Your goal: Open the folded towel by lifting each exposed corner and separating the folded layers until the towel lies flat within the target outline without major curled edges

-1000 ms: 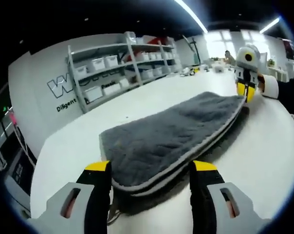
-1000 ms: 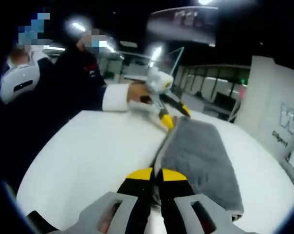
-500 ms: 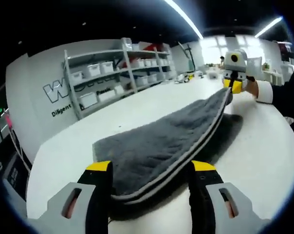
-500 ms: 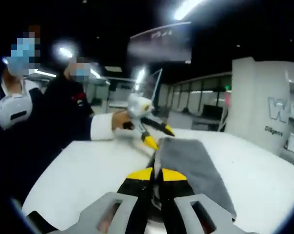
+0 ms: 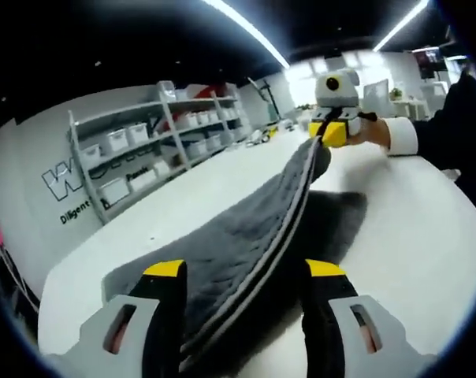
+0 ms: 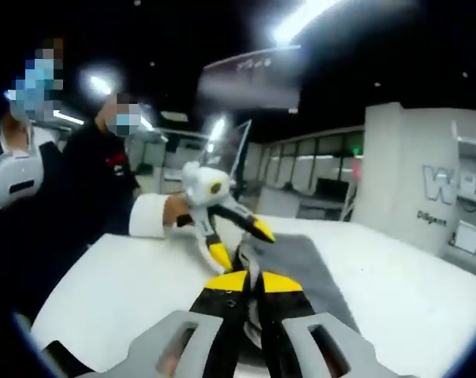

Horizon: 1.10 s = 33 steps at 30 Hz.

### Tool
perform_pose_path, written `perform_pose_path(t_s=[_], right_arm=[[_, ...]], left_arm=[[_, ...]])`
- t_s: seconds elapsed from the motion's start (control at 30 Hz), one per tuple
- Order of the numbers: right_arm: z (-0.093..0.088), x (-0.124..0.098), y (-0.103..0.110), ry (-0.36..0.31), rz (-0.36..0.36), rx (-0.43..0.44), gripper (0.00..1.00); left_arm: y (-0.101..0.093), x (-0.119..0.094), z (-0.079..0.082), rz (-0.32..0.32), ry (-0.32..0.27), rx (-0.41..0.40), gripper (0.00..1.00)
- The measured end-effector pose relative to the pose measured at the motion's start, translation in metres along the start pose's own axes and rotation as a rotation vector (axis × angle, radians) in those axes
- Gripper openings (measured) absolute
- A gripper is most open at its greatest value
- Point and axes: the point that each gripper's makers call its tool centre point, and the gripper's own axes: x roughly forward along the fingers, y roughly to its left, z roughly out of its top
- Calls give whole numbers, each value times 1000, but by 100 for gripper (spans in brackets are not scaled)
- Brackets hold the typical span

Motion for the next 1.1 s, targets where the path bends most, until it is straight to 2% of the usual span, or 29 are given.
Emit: perform_pose_path(t_s=[0.1,0.23,0.3,0.37,0.6,0.67,0.87,0.93,1.1], right_arm=[[1,0,0,-5,-4,-6,0],[1,0,0,-8,-8,-7,0],[2,0,-1,-9,-15,-12,0],[2,0,-1,-9,-19,-14,0],[-3,-1,-8,5,-56,-35,0],[-5,0,-10,16,-72,-45,0],[-9,-3,-28,32,-124,-33,0],[-13,-3,-34,49,-156,-56,2],[-16,-2,-35,55,-155,-48,4]], left_arm=[[0,3,1,16,-13,7,45],[-2,7,2,32,-15,25,38],[-2,8,6,42,-40,31,31],[-6,11,11,39,-58,27,26],[-13,16,12,27,-51,62,14],[-14,16,14,20,-67,51,9],[-17,15,18,3,-89,15,8],[-18,16,19,-4,-92,3,7],[-16,15,19,3,-95,-49,5]])
